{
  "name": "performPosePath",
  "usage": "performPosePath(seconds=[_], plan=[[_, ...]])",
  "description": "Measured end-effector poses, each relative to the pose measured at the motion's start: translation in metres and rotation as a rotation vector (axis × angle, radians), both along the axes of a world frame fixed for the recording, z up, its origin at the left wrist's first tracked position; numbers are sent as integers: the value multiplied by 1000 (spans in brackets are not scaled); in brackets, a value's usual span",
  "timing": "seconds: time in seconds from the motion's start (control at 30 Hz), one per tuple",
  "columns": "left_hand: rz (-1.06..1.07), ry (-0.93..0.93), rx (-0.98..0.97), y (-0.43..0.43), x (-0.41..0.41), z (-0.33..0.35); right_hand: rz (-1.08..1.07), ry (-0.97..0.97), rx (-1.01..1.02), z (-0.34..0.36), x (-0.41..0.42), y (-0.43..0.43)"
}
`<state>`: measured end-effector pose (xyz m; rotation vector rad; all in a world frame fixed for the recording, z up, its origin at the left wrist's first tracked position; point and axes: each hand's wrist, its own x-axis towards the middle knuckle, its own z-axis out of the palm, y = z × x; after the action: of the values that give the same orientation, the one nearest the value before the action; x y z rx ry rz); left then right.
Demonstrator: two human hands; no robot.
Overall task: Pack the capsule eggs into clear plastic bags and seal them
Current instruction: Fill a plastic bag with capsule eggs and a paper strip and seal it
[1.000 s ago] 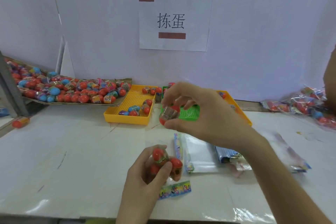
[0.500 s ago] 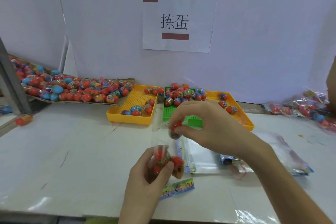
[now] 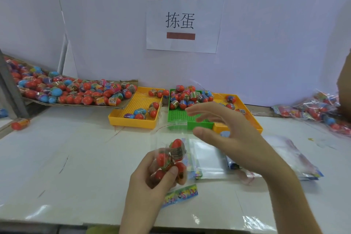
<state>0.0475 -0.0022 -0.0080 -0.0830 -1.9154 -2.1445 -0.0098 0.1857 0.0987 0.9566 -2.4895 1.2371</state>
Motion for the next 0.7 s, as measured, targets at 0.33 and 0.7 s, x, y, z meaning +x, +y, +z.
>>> performPosePath(seconds=[0.33,0.7], plan=[[-14,11,10,-2,-1,-4,-67,-330,-296,-42,5,-37],[21,51,-73,-1,-3,-8,-131,-385,-270,-53,10,-38]])
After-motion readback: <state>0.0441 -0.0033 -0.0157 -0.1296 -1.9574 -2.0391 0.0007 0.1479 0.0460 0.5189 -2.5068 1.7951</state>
